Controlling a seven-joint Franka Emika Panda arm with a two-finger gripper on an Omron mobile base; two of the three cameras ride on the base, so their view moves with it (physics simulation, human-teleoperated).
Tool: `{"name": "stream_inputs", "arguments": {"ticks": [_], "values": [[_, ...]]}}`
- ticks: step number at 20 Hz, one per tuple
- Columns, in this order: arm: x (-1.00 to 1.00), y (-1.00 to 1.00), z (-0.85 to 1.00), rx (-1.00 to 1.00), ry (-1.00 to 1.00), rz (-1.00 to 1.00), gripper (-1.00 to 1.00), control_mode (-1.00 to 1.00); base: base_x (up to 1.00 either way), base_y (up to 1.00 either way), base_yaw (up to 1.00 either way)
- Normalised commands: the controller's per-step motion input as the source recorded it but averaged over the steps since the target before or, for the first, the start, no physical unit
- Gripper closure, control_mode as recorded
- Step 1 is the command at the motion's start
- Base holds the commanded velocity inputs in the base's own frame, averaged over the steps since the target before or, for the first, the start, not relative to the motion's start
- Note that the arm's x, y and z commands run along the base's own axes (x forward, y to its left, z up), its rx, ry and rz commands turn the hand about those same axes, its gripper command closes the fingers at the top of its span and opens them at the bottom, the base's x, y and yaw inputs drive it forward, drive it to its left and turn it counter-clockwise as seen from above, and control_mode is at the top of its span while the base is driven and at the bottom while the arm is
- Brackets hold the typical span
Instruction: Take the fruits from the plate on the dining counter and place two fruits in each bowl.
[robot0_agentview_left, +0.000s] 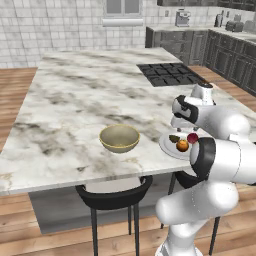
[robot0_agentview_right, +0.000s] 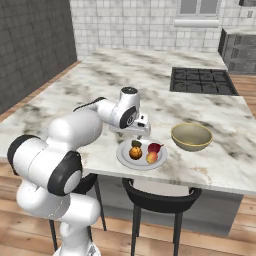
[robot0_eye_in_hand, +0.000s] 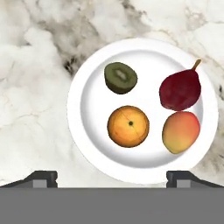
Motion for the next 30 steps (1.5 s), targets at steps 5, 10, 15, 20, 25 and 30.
{"name": "stream_inputs", "arguments": {"ticks": [5,10,15,20,25,30], "values": [[0.27,-0.04,-0.54,0.00,0.11,-0.08,-1.00,-1.00,0.00,0.00,0.00],[0.12,-0.15,-0.61,0.00,0.02,-0.01,-1.00,-1.00,0.00,0.00,0.00],[0.06,-0.13,-0.44,0.00,0.01,0.00,-1.00,-1.00,0.00,0.00,0.00],[0.00,0.00,-0.21,0.00,0.00,0.00,-1.00,-1.00,0.00,0.00,0.00],[0.02,0.00,-0.21,0.00,0.00,0.00,-1.00,-1.00,0.00,0.00,0.00],[0.09,0.00,-0.18,0.00,0.00,0.00,-1.00,-1.00,0.00,0.00,0.00]]}}
